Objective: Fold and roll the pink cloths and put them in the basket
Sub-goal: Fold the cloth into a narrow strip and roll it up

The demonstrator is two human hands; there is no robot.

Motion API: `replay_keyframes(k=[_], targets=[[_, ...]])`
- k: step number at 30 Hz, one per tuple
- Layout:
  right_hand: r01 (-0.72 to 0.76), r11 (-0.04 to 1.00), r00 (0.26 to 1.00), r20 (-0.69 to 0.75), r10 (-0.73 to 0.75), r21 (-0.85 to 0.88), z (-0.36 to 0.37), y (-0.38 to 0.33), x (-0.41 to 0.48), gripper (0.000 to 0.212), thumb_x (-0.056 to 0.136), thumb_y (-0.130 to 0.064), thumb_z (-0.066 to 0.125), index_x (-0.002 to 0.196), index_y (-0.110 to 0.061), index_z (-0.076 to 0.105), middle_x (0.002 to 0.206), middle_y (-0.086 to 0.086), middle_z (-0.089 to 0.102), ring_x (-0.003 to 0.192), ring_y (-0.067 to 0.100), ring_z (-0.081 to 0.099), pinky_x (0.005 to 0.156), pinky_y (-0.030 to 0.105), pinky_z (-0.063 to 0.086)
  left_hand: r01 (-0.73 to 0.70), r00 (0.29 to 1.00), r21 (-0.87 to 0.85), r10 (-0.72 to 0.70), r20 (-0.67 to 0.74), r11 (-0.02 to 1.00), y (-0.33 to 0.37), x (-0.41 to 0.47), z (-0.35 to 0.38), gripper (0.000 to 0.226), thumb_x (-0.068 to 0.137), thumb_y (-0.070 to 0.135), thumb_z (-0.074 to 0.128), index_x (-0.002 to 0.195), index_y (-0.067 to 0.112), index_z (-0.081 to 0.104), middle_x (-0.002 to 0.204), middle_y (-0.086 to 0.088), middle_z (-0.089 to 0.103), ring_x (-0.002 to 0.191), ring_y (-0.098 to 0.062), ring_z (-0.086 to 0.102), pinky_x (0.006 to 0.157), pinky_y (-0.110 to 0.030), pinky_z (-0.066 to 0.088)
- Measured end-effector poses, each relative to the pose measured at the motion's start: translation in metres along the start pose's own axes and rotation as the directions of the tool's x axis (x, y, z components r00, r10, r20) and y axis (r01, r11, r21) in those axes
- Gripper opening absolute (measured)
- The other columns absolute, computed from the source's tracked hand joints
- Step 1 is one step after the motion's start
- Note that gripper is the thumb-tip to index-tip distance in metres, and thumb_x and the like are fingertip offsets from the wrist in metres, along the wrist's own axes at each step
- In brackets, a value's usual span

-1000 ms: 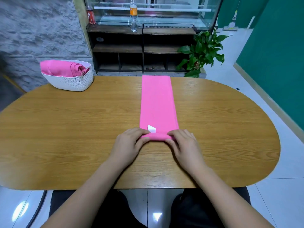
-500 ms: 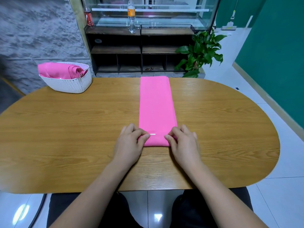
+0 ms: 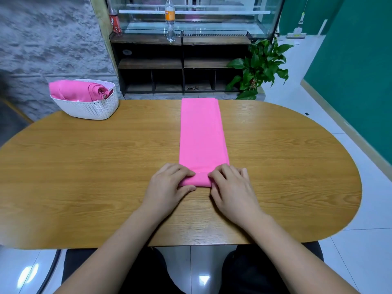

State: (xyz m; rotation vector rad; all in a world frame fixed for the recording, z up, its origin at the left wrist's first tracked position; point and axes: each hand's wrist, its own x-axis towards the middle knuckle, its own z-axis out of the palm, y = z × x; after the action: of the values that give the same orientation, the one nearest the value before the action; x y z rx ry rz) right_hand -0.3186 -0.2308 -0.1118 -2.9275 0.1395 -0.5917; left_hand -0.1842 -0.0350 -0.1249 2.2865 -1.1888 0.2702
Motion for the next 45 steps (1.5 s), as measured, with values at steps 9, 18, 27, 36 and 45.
replay_keyframes(k=[9,18,27,36,45], targets=[[-0.105,0.974,0.994,-0.009,0.109,0.202,0.012,0.014,0.011,0.025,0.105,-0.046,0.056,0.121,-0.030,0.066,0.114,-0.009,0.070,0.108,0.018,0.061,0.086,0.042,0.039,0.111,0.994,-0.030,-0.111,-0.010,0.993,0.003,0.014,0.000,0.041,0.099,0.059,0.050,0.111,0.028,0.074,0.107,0.010,0.076,0.101,-0.018,0.064,0.088,-0.030,0.045],[-0.112,0.942,0.984,-0.098,0.150,0.317,0.011,0.013,0.000,0.014,0.103,-0.041,0.063,0.107,-0.027,0.064,0.099,-0.010,0.068,0.094,0.019,0.063,0.081,0.040,0.039,0.271,0.963,-0.206,-0.264,0.062,0.940,0.005,0.014,-0.005,0.014,0.096,0.050,0.069,0.102,0.036,0.070,0.087,0.021,0.071,0.081,-0.006,0.062,0.073,-0.031,0.043],[-0.008,0.999,0.987,-0.162,0.000,-0.047,0.005,-0.004,0.011,0.017,0.089,-0.012,0.065,0.102,-0.021,0.072,0.102,-0.001,0.063,0.094,0.029,0.055,0.077,0.042,0.036,0.170,0.979,-0.054,-0.175,-0.106,0.984,0.012,0.024,0.004,0.012,0.093,0.036,0.075,0.093,0.027,0.066,0.097,0.009,0.052,0.093,-0.019,0.051,0.079,-0.038,0.045],[-0.044,0.999,0.996,-0.076,0.045,0.010,0.010,0.003,0.015,0.031,0.096,-0.047,0.067,0.113,-0.022,0.072,0.104,-0.002,0.065,0.102,0.026,0.057,0.085,0.043,0.045,0.031,0.999,0.065,-0.029,-0.024,0.997,0.010,0.004,0.002,0.036,0.088,0.048,0.076,0.116,0.028,0.066,0.113,0.011,0.063,0.110,-0.021,0.055,0.085,-0.040,0.045],[-0.149,0.986,0.986,-0.069,0.154,0.069,0.025,0.016,0.033,0.039,0.104,-0.055,0.049,0.117,-0.027,0.072,0.107,-0.004,0.073,0.100,0.024,0.061,0.085,0.041,0.041,0.186,0.982,-0.115,-0.182,0.042,0.976,-0.006,0.027,-0.005,0.038,0.098,0.057,0.061,0.125,0.032,0.071,0.123,0.010,0.073,0.115,-0.017,0.065,0.096,-0.033,0.049]])
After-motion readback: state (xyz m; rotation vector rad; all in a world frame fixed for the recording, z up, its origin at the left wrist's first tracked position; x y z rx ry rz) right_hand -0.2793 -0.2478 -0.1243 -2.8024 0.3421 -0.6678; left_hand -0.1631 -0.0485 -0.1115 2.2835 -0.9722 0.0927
